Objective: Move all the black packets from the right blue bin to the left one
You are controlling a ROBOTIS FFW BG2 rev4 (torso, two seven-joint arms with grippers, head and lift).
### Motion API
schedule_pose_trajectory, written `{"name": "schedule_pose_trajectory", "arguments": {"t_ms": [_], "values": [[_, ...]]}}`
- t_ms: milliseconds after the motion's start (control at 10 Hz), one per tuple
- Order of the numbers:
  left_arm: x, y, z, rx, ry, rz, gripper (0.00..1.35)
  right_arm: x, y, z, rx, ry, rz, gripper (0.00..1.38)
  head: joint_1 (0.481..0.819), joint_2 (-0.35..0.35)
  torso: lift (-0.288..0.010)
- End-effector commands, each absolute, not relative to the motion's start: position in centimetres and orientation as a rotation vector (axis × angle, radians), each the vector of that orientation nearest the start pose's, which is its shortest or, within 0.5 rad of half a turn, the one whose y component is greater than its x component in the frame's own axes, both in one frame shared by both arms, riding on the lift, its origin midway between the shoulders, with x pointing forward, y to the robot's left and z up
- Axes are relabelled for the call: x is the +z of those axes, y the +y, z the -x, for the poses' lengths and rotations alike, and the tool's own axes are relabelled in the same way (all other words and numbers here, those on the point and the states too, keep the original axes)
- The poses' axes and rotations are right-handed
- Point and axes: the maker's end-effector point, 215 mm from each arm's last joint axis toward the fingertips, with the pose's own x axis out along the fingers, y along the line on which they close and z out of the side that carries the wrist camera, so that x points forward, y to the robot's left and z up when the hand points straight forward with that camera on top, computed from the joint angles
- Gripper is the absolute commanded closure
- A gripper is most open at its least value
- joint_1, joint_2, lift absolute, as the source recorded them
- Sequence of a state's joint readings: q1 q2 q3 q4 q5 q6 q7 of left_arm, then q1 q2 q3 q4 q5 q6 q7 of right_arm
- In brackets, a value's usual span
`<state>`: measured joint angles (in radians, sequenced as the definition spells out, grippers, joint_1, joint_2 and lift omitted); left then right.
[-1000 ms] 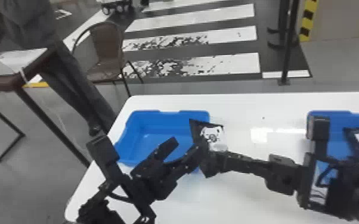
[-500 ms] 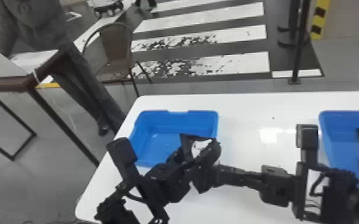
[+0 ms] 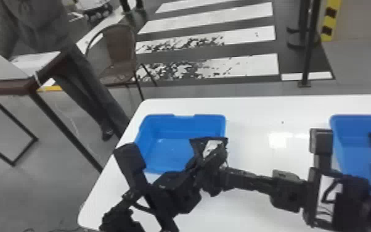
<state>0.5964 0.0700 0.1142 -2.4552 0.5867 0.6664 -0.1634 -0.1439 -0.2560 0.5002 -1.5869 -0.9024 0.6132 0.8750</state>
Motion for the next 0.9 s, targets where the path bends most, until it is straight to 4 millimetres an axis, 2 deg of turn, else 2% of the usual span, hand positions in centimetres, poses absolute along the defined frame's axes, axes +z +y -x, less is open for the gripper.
{"name": "schedule_pose_trajectory", "arguments": {"t_ms": [0,100,200,300,400,500,700,800], "values": [[-30.4,15.2,-39.2,-0.358,0.304,0.448,1.22,-32.7,9.3,-37.9,1.453,0.482,-0.817,1.03,0.695,0.35,-0.14],[-29.4,15.4,-39.4,-0.352,0.267,0.457,1.22,-32.6,9.0,-38.1,1.44,0.472,-0.86,0.79,0.695,0.35,-0.14],[-28.5,15.9,-39.6,-0.34,0.233,0.467,1.22,-32.9,9.0,-38.1,1.434,0.479,-0.866,0.38,0.695,0.349,-0.14],[-27.7,17.3,-40.1,-0.306,0.194,0.465,1.22,-33.3,8.7,-38.1,1.427,0.485,-0.847,0.08,0.695,0.349,-0.14],[-28.0,18.8,-40.7,-0.26,0.184,0.44,1.22,-33.7,8.6,-38.0,1.42,0.489,-0.838,0.08,0.695,0.35,-0.14],[-29.4,20.5,-41.8,-0.212,0.186,0.408,1.22,-33.9,8.0,-38.1,1.404,0.484,-0.845,0.14,0.695,0.35,-0.14],[-33.1,24.7,-46.6,-0.095,0.141,0.287,1.22,-33.9,6.6,-38.8,1.365,0.466,-0.849,0.15,0.695,0.35,-0.14],[-34.0,26.9,-48.9,-0.045,0.109,0.219,1.22,-33.7,6.6,-38.7,1.366,0.463,-0.849,0.15,0.695,0.35,-0.14]]}}
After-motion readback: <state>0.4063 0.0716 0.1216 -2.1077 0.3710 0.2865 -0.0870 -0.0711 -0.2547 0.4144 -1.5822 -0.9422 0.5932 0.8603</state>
